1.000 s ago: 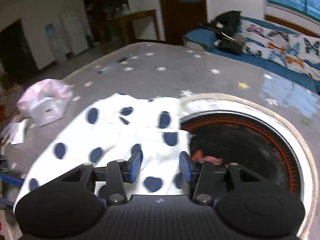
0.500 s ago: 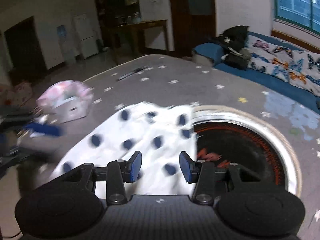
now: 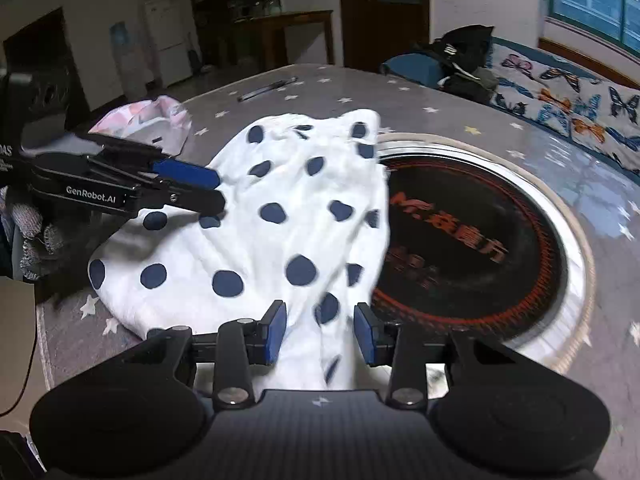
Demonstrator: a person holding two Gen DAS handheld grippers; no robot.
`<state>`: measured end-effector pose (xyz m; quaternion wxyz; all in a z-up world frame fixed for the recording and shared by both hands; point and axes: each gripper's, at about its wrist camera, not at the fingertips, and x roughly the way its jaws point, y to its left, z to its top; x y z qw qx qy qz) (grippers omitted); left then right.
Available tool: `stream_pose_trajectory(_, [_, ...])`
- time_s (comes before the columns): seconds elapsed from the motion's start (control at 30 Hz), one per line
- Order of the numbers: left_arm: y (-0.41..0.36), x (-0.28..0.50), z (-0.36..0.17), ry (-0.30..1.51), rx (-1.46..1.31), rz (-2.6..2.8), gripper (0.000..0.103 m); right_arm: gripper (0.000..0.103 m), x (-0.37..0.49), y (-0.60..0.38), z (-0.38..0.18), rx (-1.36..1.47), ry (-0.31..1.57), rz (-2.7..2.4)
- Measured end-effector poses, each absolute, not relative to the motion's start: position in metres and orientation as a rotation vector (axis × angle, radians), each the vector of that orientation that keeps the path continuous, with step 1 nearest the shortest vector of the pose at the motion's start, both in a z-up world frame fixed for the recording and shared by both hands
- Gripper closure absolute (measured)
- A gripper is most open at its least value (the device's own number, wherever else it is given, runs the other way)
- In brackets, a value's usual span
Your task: Fold clothes
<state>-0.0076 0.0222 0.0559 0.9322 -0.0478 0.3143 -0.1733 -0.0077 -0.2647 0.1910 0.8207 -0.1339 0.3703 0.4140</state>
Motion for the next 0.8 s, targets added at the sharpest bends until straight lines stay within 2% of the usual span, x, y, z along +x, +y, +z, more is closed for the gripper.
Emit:
stream_pose_trajectory(0.23, [0.017,-0.020,0.078,0.575,-0.107,-0.344,0.055,0.067,-0.014,-0.267,0.216,-0.228,0.687,0.901])
stream_pose_trajectory(0.37, [0.007,-0.017,0.087,0.555,-0.108,-0.352,0.055,0.067,-0.007,-0.248,0.209,-0.222,0.699,0.901])
stream_pose_trajectory(0.53, [-0.001,-0.003,0.077,0.586,-0.075,-0.341,0.055,0.073,0.008,-0.241,0.190,-0.199,0.764,0.850])
stream_pose_trajectory(0.8, [0.019,0.011,0.062,0.638,-0.117,-0.293,0.055,0.073,0.012,-0.255,0.189,-0.213,0.774,0.809])
